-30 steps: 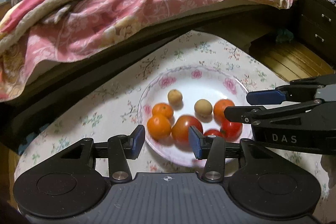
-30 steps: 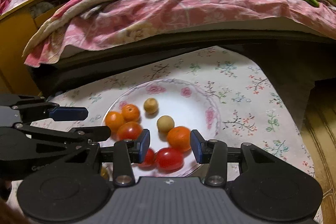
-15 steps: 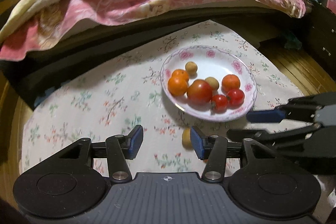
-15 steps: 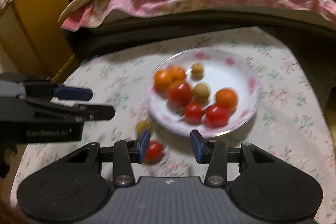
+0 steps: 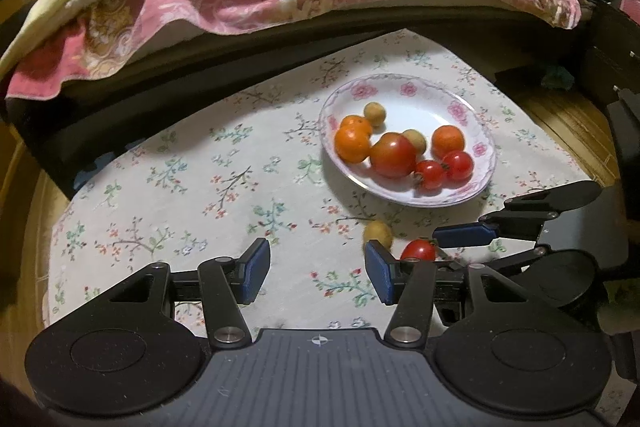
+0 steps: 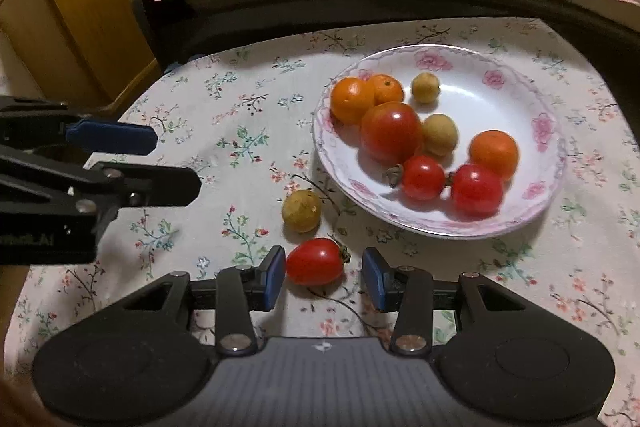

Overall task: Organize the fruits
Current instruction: 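Grasp the brown kiwi with the left tool while the right tool grasps a cherry tomato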

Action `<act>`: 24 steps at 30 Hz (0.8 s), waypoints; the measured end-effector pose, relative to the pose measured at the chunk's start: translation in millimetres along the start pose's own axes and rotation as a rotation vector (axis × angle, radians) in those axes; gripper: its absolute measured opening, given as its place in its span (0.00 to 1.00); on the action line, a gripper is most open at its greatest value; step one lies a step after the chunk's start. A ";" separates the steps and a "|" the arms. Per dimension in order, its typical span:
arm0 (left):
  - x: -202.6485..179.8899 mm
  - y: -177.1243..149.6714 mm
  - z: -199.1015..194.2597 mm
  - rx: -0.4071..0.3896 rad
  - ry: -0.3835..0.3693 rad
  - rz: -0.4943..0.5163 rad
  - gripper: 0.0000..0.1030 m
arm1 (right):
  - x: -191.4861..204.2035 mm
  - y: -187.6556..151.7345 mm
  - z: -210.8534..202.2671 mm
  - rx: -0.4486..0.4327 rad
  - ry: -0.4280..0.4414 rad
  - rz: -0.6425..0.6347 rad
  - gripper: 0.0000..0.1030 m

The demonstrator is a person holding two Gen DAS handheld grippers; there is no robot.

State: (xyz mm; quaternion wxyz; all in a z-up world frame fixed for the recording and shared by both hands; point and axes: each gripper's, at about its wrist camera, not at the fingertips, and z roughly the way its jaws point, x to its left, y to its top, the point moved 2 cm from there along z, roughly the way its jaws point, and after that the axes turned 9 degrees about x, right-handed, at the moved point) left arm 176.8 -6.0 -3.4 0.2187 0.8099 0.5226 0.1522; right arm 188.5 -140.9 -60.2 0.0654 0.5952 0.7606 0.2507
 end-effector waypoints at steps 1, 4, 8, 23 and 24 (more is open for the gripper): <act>1.2 -0.6 0.6 0.002 0.001 -0.002 0.59 | 0.5 0.4 1.2 0.005 0.005 0.002 0.43; 2.2 -1.7 2.5 0.008 0.002 0.001 0.59 | 4.2 1.2 5.1 0.006 -0.008 -0.010 0.43; 0.6 -2.2 7.0 0.017 0.010 0.014 0.60 | 4.5 0.9 6.1 0.005 -0.026 -0.020 0.37; -34.0 6.3 50.9 0.040 -0.060 0.116 0.59 | -6.2 -31.2 -26.8 0.036 0.004 0.023 0.34; -35.0 8.1 55.5 0.043 -0.070 0.109 0.58 | -6.7 -33.7 -30.7 0.034 0.002 0.033 0.33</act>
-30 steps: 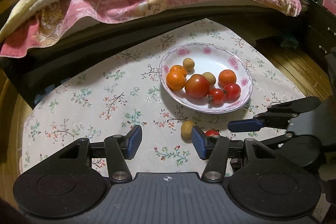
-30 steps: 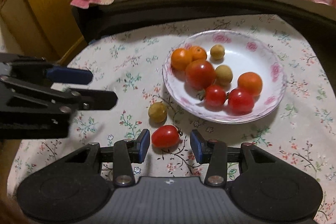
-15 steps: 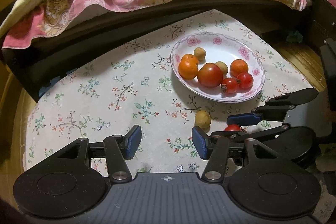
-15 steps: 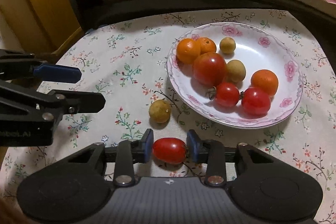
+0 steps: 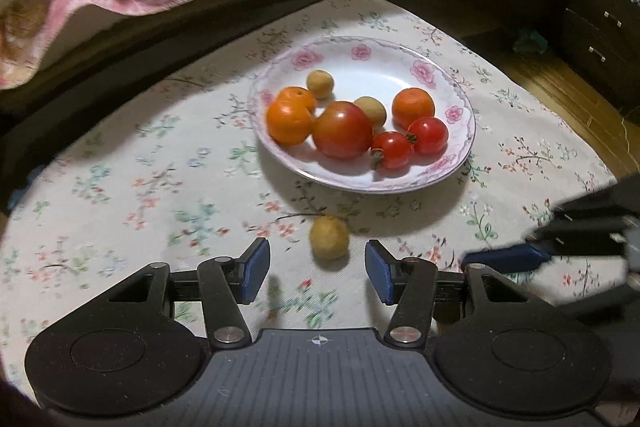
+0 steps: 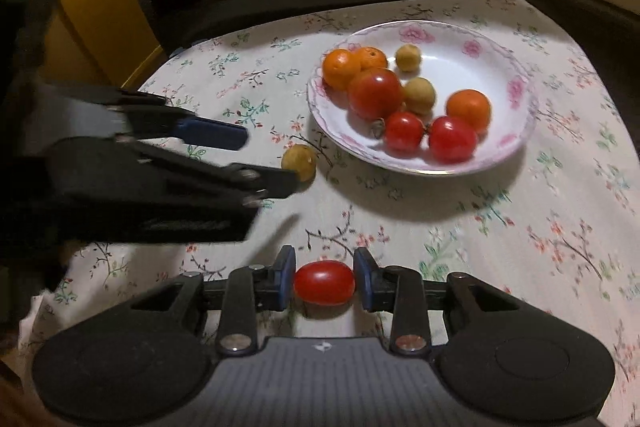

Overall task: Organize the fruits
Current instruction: 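Grasp the brown kiwi with the left tool while the right tool grasps a cherry tomato, then lift the kiwi with the left tool while the right tool lifts the tomato toward the bowl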

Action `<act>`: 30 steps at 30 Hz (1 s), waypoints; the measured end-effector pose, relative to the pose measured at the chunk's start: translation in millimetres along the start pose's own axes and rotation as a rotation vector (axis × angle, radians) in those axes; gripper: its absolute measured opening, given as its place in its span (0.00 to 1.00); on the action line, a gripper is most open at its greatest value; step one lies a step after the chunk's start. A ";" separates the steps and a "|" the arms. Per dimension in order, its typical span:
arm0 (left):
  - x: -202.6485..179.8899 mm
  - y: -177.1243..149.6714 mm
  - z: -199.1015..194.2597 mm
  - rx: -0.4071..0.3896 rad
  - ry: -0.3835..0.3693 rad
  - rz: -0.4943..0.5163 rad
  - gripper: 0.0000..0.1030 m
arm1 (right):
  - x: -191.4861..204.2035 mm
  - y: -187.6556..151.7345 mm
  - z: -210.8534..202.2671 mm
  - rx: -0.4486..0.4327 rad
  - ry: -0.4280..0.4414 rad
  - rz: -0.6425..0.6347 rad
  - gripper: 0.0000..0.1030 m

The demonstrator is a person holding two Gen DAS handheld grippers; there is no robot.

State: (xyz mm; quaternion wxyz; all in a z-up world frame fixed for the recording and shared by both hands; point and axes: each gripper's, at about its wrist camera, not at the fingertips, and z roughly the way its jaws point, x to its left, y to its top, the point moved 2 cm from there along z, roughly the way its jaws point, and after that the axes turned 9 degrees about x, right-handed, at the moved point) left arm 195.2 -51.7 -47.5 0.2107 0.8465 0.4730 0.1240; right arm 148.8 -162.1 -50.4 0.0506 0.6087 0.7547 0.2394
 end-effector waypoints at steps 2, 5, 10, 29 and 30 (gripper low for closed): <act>-0.4 2.6 7.2 0.005 -0.015 -0.012 0.56 | -0.9 -6.1 -8.2 -0.001 0.000 0.022 0.31; -1.0 5.2 19.2 0.016 -0.017 -0.021 0.50 | -2.9 -15.0 -17.6 0.000 -0.008 0.056 0.31; -5.3 7.6 23.6 -0.012 -0.005 -0.012 0.39 | -6.9 -18.5 -15.5 0.011 -0.020 0.080 0.31; -6.6 -33.8 -15.5 0.030 0.032 -0.005 0.32 | 1.5 -11.3 1.3 0.009 0.015 0.021 0.40; -6.0 -36.5 -16.0 0.033 0.030 -0.011 0.32 | 2.8 -10.4 3.2 0.007 0.013 0.015 0.40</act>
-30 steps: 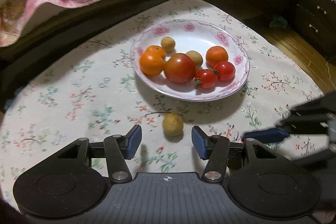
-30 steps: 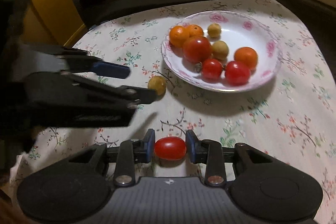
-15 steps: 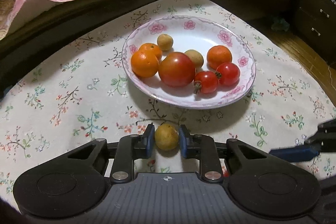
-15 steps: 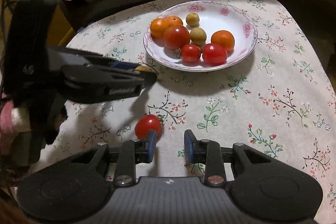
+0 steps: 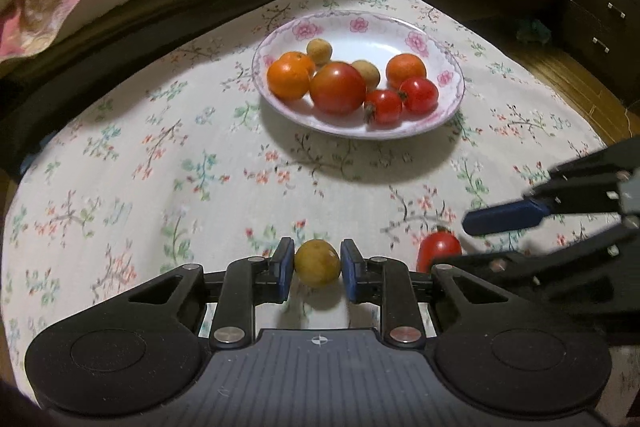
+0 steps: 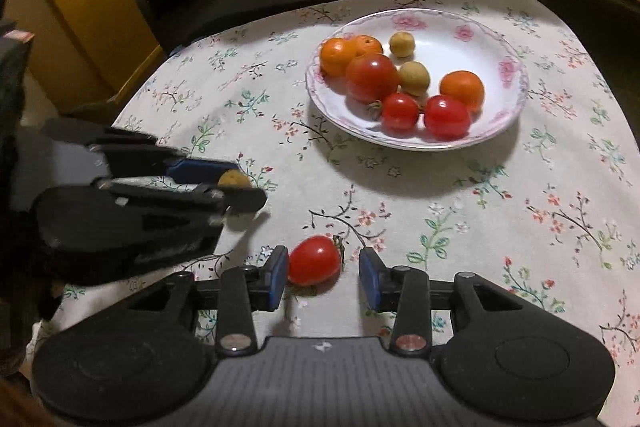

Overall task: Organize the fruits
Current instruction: 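Lift the kiwi with the left tool while the right tool lifts the tomato toward the bowl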

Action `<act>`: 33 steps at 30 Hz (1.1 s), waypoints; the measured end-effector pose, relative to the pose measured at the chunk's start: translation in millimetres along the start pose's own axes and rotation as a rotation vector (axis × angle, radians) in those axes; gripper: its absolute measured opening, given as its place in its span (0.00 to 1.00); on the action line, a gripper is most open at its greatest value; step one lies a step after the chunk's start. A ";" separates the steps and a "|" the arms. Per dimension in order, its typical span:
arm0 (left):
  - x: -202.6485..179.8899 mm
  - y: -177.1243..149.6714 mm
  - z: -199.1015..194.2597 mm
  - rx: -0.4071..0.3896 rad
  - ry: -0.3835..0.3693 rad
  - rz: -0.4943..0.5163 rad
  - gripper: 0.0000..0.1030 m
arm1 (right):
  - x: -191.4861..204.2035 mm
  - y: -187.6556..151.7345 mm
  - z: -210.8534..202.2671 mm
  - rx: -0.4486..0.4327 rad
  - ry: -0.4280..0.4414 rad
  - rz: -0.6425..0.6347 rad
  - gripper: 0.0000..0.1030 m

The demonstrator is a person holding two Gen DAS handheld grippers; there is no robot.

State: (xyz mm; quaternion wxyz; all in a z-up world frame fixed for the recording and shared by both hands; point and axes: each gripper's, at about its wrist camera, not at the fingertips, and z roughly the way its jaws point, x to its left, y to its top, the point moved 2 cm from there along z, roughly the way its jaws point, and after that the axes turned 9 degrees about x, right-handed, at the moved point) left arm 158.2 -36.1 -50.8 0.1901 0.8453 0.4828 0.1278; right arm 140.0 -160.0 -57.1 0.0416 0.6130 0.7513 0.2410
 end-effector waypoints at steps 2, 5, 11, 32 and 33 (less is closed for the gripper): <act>0.7 -5.9 0.6 0.010 -0.007 -0.013 0.32 | 2.5 2.1 5.0 0.002 -0.001 -0.011 0.40; 0.9 -12.3 5.1 0.028 -0.002 0.010 0.33 | 5.6 3.6 12.5 0.023 -0.014 -0.026 0.40; 8.0 -19.0 2.0 0.025 -0.005 0.018 0.43 | 14.4 4.8 17.1 0.031 -0.056 -0.083 0.40; 2.6 -19.0 2.5 0.026 0.008 0.033 0.42 | 18.7 5.5 19.4 0.066 -0.078 -0.145 0.38; 2.7 -19.4 2.5 0.025 0.007 0.035 0.42 | 18.8 5.1 19.5 0.064 -0.079 -0.146 0.38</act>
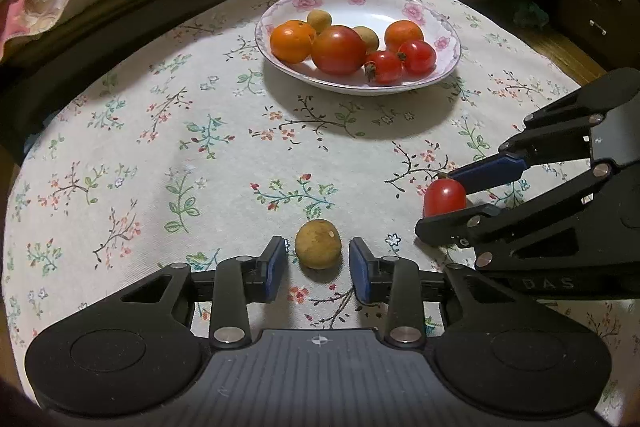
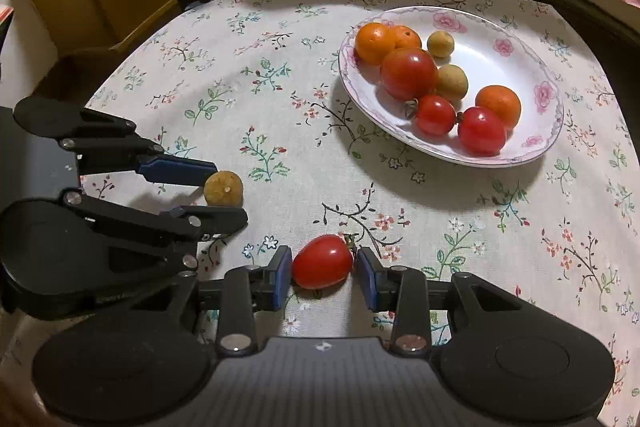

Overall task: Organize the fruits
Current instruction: 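Lift the kiwi with the left tool while the right tool lifts the tomato toward the bowl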

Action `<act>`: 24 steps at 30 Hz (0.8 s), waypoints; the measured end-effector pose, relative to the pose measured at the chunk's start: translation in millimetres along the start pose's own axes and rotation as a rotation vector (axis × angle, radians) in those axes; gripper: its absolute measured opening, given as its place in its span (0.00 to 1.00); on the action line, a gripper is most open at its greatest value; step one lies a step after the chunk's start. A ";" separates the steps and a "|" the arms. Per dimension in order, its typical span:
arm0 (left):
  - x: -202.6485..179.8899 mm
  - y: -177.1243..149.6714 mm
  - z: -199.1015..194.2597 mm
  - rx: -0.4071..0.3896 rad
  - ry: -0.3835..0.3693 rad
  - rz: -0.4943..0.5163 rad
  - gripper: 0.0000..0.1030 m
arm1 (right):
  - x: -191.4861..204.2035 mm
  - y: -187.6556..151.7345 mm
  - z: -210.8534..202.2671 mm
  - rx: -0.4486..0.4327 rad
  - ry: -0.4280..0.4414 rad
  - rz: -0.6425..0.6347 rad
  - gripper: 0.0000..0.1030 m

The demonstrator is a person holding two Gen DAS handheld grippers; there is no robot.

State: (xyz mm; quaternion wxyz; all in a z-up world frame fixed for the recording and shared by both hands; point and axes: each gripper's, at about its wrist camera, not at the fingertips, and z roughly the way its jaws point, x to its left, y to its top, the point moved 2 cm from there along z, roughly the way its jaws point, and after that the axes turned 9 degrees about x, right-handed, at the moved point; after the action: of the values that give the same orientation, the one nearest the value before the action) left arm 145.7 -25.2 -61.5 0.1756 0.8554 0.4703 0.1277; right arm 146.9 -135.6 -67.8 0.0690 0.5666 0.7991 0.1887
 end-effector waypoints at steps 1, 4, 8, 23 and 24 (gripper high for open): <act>0.4 -0.2 -0.1 0.000 -0.003 -0.002 0.42 | -0.1 -0.1 0.4 -0.001 0.000 -0.001 0.38; 0.7 -0.6 0.0 -0.002 -0.002 0.000 0.42 | 0.1 -0.6 0.4 -0.005 -0.002 -0.002 0.38; 0.4 -0.3 0.2 0.001 0.000 0.000 0.43 | -0.7 -0.1 0.6 -0.008 0.000 0.007 0.38; -4.5 -1.4 -0.2 0.010 0.004 0.024 0.30 | 1.6 -5.1 -2.4 -0.005 -0.032 0.004 0.35; -4.0 -1.8 -0.3 0.011 0.003 0.023 0.30 | 0.8 -6.2 -3.3 -0.006 -0.032 0.008 0.35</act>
State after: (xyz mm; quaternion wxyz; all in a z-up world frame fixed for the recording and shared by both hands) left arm 142.2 -27.7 -62.2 0.1686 0.8614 0.4615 0.1285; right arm 140.1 -137.3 -67.0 0.0827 0.5725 0.7952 0.1821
